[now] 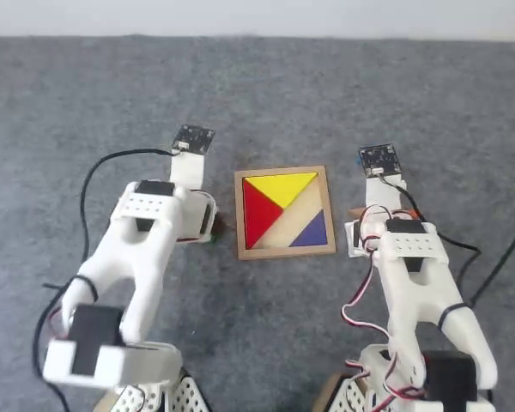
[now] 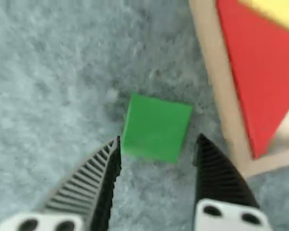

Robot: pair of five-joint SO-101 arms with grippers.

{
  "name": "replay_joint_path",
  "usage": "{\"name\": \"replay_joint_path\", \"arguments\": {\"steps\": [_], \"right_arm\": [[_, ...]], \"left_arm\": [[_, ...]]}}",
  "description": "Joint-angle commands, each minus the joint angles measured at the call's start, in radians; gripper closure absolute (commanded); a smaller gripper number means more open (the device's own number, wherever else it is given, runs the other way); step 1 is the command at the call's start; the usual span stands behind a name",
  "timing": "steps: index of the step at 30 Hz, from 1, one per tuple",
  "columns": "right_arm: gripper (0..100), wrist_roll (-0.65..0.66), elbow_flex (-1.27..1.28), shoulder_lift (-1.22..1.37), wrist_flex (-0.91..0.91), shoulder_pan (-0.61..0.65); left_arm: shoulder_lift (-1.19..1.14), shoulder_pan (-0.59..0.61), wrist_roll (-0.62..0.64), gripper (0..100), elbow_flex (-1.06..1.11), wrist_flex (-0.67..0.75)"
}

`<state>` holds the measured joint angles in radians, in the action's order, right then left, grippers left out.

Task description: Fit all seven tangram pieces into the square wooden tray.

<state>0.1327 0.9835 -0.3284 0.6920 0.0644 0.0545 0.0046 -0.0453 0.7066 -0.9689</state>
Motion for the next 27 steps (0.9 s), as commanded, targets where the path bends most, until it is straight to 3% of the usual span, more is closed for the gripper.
{"name": "replay_joint_path", "arguments": {"steps": [1,7,12,18,27], "right_arm": [[97.9,-0.005,-0.063,-0.038,-0.015,0.010],[97.9,-0.005,-0.063,-0.038,-0.015,0.012],[97.9,-0.005,-0.063,-0.038,-0.015,0.010],[97.9,-0.003,-0.063,-0.047,-0.007,0.005],[96.8,0.176,-0.244,-0.133,0.208,-0.205]], "left_arm": [[-0.064,-0.003,-0.110,75,-0.081,-0.037],[-0.086,0.002,-0.114,76,-0.099,-0.032],[-0.086,-0.006,-0.121,85,-0.097,-0.018],[-0.084,-0.006,-0.121,86,-0.102,-0.021],[-0.061,-0.006,-0.114,86,-0.096,-0.023]]}}
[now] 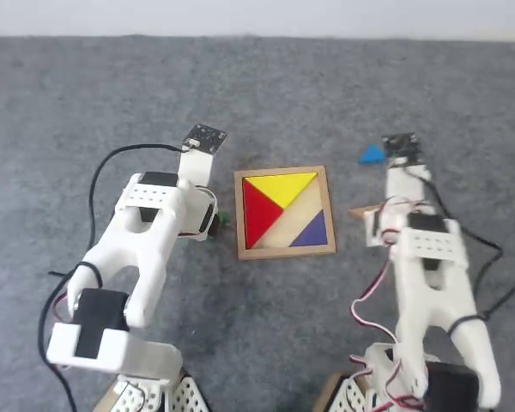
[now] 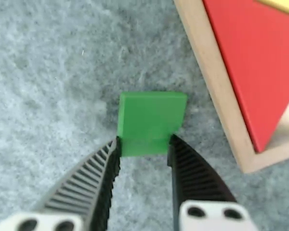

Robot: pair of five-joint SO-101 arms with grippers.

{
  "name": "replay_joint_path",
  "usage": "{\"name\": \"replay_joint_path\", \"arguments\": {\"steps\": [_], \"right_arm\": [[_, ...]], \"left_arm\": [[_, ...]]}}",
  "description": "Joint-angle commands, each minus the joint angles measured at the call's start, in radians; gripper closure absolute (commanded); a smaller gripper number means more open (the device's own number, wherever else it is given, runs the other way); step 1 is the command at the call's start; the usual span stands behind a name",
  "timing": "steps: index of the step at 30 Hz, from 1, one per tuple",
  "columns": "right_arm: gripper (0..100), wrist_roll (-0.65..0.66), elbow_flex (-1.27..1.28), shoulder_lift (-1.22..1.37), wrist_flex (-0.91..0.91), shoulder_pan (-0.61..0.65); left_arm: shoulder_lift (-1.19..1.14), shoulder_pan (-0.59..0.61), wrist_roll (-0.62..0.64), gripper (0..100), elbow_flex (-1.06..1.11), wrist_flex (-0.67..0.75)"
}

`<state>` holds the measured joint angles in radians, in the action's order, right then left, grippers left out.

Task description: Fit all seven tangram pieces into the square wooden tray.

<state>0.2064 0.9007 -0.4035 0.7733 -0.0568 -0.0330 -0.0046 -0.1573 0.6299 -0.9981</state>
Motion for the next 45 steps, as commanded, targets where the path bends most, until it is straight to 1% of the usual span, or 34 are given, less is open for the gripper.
{"name": "replay_joint_path", "arguments": {"steps": [1,5,9,11,14,19,21,24,27,31,35,41,45], "right_arm": [[95.3,0.118,-0.212,-0.045,0.180,-0.099],[85.7,0.137,-0.448,0.079,0.378,-0.101],[80.9,0.252,-0.620,0.259,0.472,-0.027],[80.4,0.364,-0.674,0.337,0.503,0.024],[80.5,0.571,-0.732,0.443,0.518,0.087],[80.5,0.888,-0.810,0.578,0.542,0.110],[80.7,0.987,-0.830,0.616,0.568,0.110],[80.8,1.079,-0.852,0.664,0.588,0.107],[80.8,1.148,-0.850,0.700,0.591,0.102],[80.8,1.244,-0.812,0.711,0.621,0.110],[80.9,1.247,-0.767,0.717,0.493,0.102],[80.9,1.252,-0.677,0.694,0.440,0.122],[80.9,1.247,-0.585,0.638,0.335,0.131]], "left_arm": [[0.043,0.003,-0.002,86,-0.008,0.005],[0.152,0.003,-0.003,85,0.061,0.012],[0.253,0.008,-0.002,84,0.114,0.012],[0.288,0.008,0.000,79,0.139,0.012],[0.331,0.003,0.000,74,0.173,0.012],[0.405,0.008,0.000,74,0.214,0.012],[0.439,0.009,0.000,74,0.232,0.012],[0.477,0.008,0.000,74,0.259,0.023],[0.500,0.009,0.000,74,0.291,0.060],[0.499,0.005,0.000,74,0.297,0.068],[0.499,0.005,0.000,74,0.298,0.068],[0.499,0.006,0.000,74,0.298,0.069],[0.499,0.009,-0.002,74,0.298,0.069]]}}
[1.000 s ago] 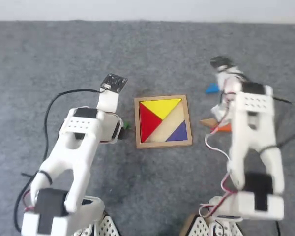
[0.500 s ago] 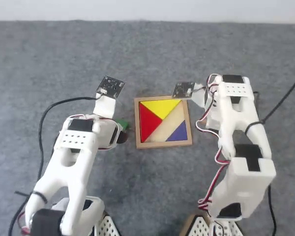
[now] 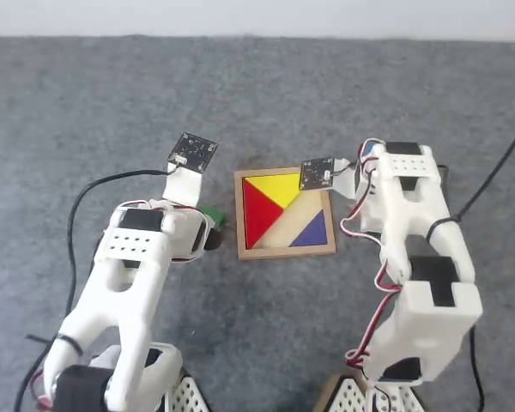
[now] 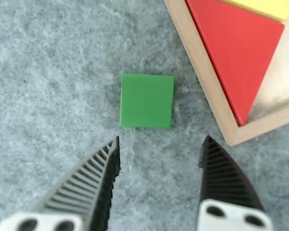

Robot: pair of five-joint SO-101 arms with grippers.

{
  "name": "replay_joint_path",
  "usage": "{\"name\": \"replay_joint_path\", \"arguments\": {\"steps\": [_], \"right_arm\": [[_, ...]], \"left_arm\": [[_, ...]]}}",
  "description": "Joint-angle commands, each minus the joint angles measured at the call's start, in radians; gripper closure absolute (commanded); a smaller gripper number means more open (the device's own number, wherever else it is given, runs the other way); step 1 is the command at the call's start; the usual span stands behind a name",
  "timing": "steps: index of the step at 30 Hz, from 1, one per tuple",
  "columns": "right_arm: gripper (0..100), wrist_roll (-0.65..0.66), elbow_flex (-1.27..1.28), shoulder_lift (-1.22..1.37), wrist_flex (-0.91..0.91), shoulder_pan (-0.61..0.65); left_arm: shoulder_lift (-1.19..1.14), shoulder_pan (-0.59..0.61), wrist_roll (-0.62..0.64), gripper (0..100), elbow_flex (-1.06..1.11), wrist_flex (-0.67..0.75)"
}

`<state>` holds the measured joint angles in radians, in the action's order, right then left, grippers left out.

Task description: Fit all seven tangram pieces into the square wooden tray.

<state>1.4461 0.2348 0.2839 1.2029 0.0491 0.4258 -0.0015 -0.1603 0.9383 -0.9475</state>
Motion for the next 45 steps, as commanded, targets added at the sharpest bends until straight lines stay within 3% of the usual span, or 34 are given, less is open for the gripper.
{"name": "replay_joint_path", "arguments": {"steps": [1,16,29,45], "right_arm": [[80.8,0.008,0.100,-0.065,-0.117,0.025],[80.8,-0.012,0.066,0.010,-0.222,0.045],[80.5,-0.012,0.046,-0.176,-0.107,0.056],[80.8,-0.043,0.023,0.041,-0.246,0.058]], "left_arm": [[0.040,0.006,0.002,74,-0.010,0.018],[0.038,0.006,-0.002,74,-0.010,0.018],[0.038,0.006,-0.005,74,-0.008,0.018],[0.038,0.006,-0.005,74,-0.008,0.018]]}}
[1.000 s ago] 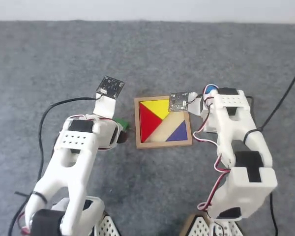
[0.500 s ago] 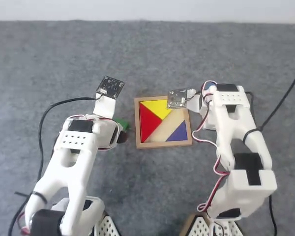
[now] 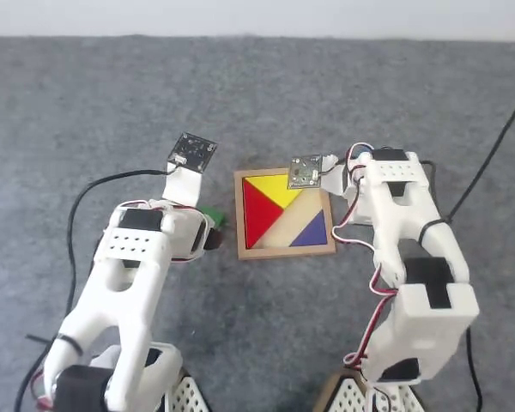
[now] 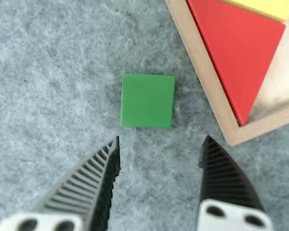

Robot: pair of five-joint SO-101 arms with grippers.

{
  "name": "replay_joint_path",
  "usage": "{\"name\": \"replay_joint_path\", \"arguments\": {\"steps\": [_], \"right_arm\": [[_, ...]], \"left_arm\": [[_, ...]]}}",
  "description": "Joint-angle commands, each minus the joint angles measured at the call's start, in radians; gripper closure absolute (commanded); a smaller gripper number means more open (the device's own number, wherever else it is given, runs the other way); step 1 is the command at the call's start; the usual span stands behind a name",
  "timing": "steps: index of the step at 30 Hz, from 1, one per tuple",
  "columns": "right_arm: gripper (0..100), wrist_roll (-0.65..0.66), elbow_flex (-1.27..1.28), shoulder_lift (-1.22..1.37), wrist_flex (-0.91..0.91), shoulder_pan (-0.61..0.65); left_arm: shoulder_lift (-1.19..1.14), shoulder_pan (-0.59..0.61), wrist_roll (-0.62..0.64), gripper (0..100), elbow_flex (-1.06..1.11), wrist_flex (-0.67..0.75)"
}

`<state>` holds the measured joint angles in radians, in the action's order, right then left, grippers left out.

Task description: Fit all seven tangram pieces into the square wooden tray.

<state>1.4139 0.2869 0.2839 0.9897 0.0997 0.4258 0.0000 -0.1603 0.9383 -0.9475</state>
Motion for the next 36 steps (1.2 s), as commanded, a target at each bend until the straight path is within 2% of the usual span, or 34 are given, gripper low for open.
{"name": "replay_joint_path", "arguments": {"steps": [1,10,15,19,28,32,36], "right_arm": [[80.9,-0.011,-0.029,0.044,-0.035,0.007],[80.9,-0.015,-0.051,0.053,-0.064,0.004],[86.6,-0.015,-0.051,0.053,-0.065,0.004],[87.3,-0.040,-0.055,0.044,-0.065,0.004],[87.3,-0.051,-0.051,-0.053,0.031,0.005],[85.6,-0.054,-0.051,-0.111,0.101,0.008],[76.0,-0.144,-0.049,-0.133,0.136,0.038]], "left_arm": [[0.038,0.005,-0.005,74,-0.008,0.018],[0.038,0.005,-0.005,74,-0.007,0.018],[0.038,0.005,-0.005,74,-0.007,0.018],[0.038,0.005,-0.005,74,-0.007,0.018],[0.038,0.005,-0.005,74,-0.007,0.018],[0.038,0.005,-0.005,74,-0.007,0.018],[0.038,0.005,-0.005,74,-0.007,0.018]]}}
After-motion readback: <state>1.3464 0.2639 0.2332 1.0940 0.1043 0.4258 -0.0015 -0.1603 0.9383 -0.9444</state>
